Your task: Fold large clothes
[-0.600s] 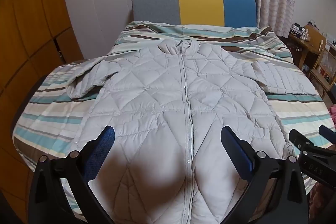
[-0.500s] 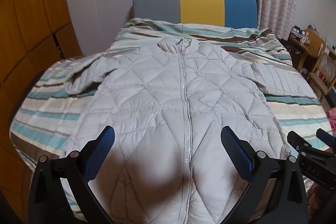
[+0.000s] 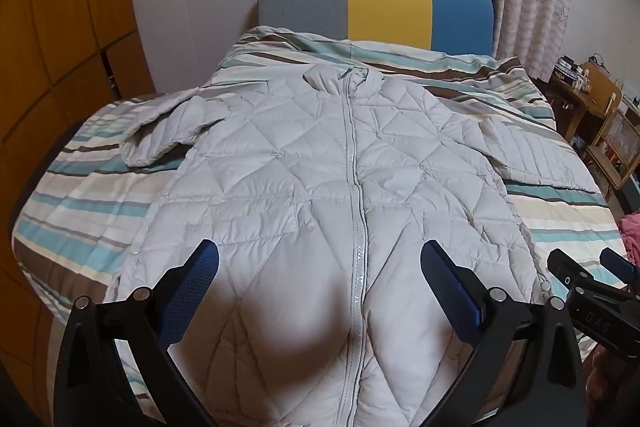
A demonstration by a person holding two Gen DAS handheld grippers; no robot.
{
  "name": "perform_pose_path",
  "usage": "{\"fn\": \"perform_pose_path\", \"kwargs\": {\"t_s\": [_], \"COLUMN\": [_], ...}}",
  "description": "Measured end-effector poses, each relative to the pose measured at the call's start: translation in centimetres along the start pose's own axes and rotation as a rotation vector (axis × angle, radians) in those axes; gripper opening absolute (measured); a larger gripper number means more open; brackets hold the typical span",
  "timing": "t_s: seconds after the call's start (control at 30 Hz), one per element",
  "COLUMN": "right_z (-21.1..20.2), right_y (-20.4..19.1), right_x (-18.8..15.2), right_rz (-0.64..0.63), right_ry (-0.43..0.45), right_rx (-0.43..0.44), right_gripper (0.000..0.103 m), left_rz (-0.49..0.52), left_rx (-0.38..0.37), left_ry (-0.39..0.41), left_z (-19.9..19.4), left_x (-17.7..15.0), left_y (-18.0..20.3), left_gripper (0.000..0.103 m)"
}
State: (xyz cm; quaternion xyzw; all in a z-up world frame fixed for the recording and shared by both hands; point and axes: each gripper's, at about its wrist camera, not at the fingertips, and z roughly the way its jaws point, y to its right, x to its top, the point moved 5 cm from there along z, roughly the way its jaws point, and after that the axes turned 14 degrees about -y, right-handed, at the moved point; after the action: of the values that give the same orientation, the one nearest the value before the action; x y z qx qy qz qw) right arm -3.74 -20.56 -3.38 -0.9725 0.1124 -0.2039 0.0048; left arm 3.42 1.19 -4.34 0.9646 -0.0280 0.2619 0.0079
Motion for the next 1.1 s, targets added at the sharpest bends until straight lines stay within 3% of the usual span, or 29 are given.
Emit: {"fn": "perform_pose_path", "kwargs": {"t_s": [0.63, 1.1], "right_z": [0.0, -0.9], "right_y": [0.2, -1.3], "right_x": [-0.1, -0.4], "right_rz": [0.001, -0.037], "right_ry": [-0.006, -0.003], "right_rx": [-0.004, 0.026], "right_gripper": [0.101, 0.101], "left_rz": [0.001, 0.003], "left_rx": [-0.014, -0.065], "left_ry": [-0.004, 0.016], "left_z": [0.4, -0.6], "left_x": [-0.3, -0.7], "left_y": [0.1, 0.2], "left_gripper": [0.100, 0.100]}}
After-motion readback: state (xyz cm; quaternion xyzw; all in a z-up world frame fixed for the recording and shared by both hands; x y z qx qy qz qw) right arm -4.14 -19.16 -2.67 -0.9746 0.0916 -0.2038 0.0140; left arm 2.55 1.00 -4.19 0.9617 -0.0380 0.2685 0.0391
